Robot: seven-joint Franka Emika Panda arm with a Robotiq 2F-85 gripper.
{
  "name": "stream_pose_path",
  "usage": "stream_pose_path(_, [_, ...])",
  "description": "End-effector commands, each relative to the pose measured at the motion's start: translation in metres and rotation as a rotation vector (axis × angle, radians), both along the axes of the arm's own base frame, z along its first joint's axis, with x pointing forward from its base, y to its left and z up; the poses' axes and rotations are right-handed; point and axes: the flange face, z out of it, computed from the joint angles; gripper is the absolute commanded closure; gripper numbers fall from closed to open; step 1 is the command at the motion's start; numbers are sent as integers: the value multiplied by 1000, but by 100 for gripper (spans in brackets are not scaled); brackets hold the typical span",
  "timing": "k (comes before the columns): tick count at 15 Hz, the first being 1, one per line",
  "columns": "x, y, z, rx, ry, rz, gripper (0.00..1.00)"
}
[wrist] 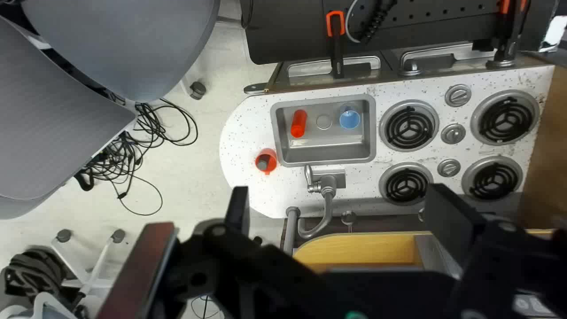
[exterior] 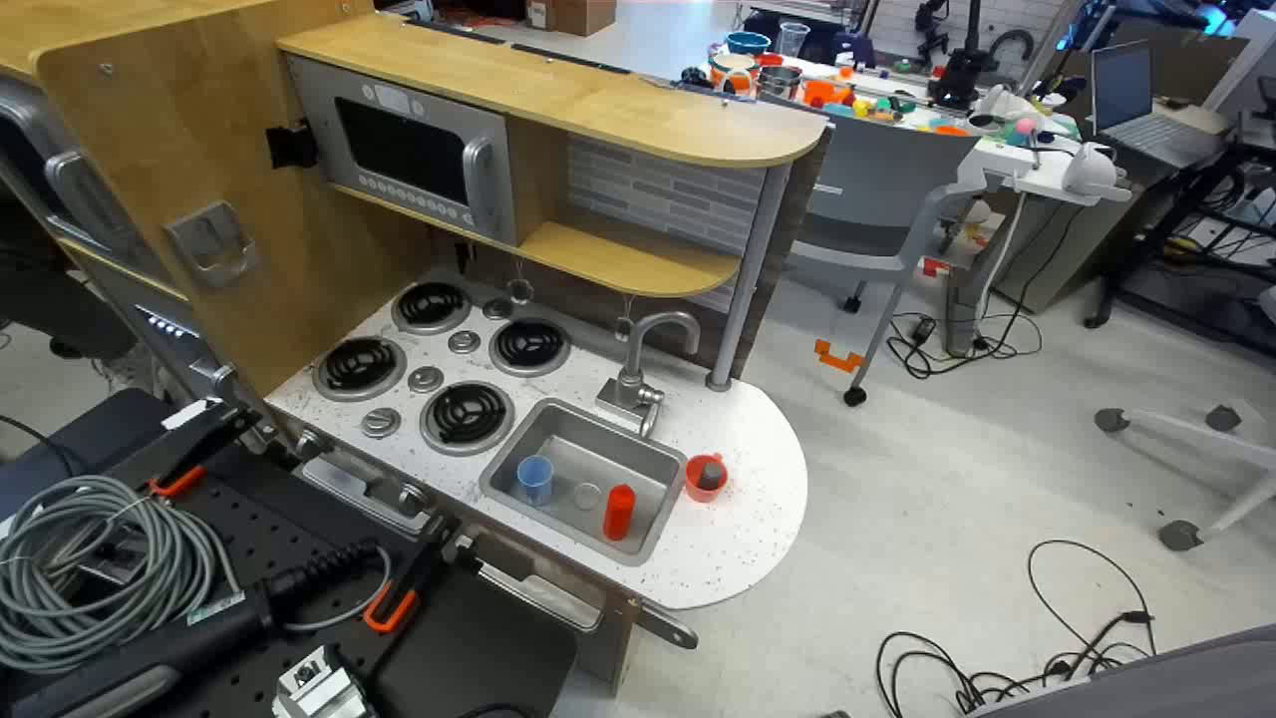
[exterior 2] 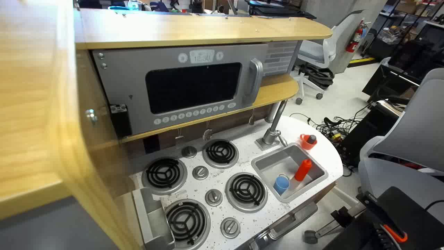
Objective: Put the sauce bottle in the blue cup
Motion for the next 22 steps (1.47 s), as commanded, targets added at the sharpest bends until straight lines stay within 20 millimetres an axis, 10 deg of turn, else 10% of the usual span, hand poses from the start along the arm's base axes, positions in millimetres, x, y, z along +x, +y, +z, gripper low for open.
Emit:
stream_pose_path(1, [0, 0, 0, 0, 1, 0, 0])
stream_pose_path(22, [13, -7, -22, -4, 72, 10, 0])
